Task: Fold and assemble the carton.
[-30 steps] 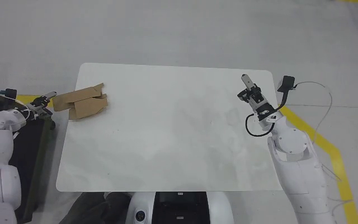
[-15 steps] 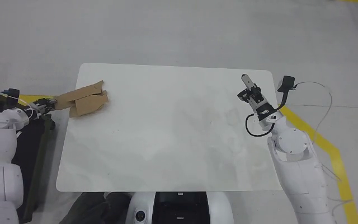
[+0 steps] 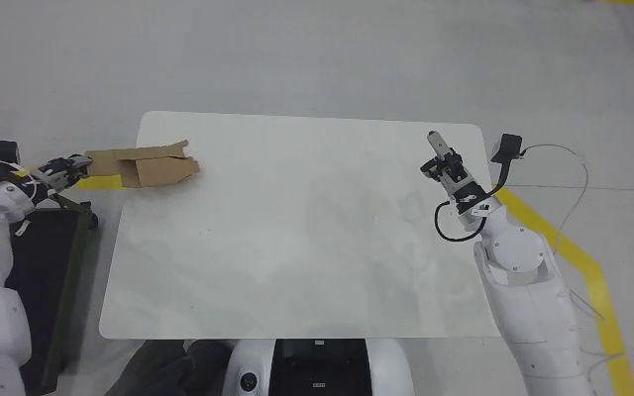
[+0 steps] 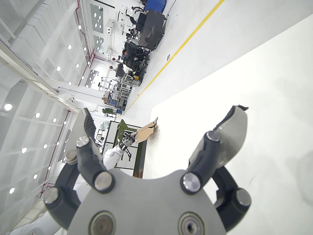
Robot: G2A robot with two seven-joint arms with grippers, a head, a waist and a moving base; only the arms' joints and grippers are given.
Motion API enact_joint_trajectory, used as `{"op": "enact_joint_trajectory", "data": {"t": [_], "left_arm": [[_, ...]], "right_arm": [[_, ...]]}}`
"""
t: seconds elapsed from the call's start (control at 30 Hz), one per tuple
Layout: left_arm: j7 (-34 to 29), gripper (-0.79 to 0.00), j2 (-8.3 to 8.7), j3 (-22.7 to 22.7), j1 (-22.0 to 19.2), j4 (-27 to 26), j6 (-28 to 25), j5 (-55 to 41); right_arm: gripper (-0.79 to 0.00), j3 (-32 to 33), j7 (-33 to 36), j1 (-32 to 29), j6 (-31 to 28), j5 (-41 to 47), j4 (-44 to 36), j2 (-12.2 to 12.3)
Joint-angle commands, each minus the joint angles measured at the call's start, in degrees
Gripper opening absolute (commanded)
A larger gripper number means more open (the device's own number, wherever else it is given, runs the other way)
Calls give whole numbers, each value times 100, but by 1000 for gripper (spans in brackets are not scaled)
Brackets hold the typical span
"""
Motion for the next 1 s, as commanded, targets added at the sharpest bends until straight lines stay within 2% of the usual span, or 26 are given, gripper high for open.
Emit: {"op": "enact_joint_trajectory", "data": {"t": [0.0,0.1,0.3,0.67,0.8,0.97], "left_arm": [[-248,-785,35,-67,-10,-73,-173,-154],[-717,-785,53,-135,-33,-220,-375,-386],[-1143,-785,-44,14,229,-1163,-34,-992],[-2008,-785,-120,579,1108,-3417,831,-2670],[-2160,-785,-154,819,1244,-3924,983,-3014],[-2300,-785,-275,1305,1247,-4404,1124,-3268]], "right_arm": [[0,0,0,0,0,0,0,0],[0,0,0,0,0,0,0,0],[0,0,0,0,0,0,0,0],[0,0,0,0,0,0,0,0],[0,0,0,0,0,0,0,0],[0,0,0,0,0,0,0,0]]}}
